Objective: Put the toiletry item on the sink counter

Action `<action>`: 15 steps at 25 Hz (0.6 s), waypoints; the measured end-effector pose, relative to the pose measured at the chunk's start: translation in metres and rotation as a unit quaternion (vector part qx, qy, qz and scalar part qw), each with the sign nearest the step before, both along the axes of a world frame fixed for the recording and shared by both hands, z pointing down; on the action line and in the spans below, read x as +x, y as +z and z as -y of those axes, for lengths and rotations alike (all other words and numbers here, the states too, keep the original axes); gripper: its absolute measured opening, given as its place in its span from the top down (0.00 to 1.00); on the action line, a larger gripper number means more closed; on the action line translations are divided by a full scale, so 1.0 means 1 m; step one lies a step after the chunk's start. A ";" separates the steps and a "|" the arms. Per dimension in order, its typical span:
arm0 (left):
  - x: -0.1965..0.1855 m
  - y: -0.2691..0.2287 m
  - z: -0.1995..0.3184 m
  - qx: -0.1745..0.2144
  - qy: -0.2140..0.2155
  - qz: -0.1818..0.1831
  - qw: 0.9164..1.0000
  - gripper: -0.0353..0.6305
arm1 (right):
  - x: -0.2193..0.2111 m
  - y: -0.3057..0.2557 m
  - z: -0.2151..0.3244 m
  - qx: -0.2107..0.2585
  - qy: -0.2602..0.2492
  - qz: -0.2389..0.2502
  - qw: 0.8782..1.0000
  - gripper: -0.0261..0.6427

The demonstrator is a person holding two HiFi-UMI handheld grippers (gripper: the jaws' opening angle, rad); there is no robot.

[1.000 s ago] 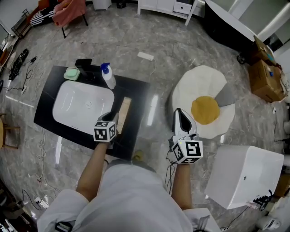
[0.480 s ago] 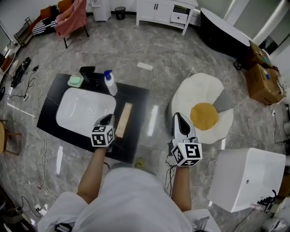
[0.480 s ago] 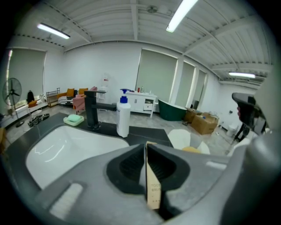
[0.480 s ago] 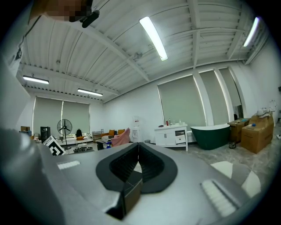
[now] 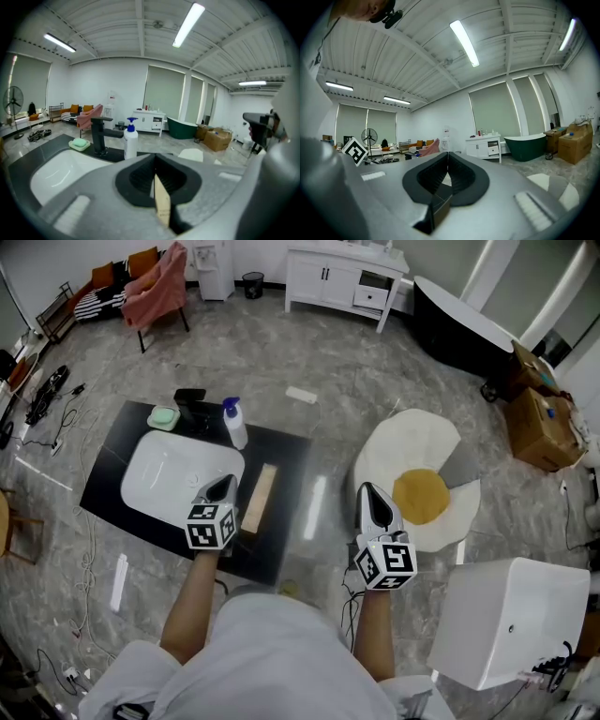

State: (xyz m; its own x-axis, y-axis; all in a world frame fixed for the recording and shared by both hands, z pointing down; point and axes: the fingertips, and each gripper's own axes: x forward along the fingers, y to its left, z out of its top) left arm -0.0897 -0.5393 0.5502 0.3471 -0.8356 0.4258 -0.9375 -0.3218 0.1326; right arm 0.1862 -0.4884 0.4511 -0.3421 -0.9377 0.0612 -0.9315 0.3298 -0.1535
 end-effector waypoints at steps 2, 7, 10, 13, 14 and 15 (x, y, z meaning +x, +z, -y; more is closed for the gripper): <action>0.001 -0.011 -0.002 0.013 0.002 -0.001 1.000 0.95 | 0.001 -0.001 -0.002 0.002 0.000 0.001 1.000 0.96; 0.006 -0.045 -0.008 0.045 0.009 -0.002 0.999 0.95 | 0.001 -0.005 -0.008 0.003 -0.001 0.009 1.000 0.96; 0.007 -0.064 -0.009 0.063 0.013 -0.005 0.998 0.95 | 0.001 -0.005 -0.010 0.003 0.000 0.010 1.000 0.96; 0.006 -0.082 -0.013 0.082 0.017 -0.006 0.996 0.95 | 0.000 -0.008 -0.014 0.006 0.001 0.008 1.000 0.96; 0.006 -0.088 -0.014 0.088 0.019 -0.007 0.996 0.95 | 0.000 -0.009 -0.016 0.006 0.001 0.008 1.000 0.96; 0.006 -0.094 -0.016 0.094 0.020 -0.006 0.995 0.95 | 0.000 -0.011 -0.017 0.007 0.001 0.007 1.000 0.96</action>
State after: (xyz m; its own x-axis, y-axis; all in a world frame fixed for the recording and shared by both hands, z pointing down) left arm -0.0838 -0.5234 0.4559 0.3854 -0.8858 0.2584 -0.9223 -0.3784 0.0784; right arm 0.1866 -0.4716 0.4405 -0.3402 -0.9393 0.0438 -0.9303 0.3293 -0.1615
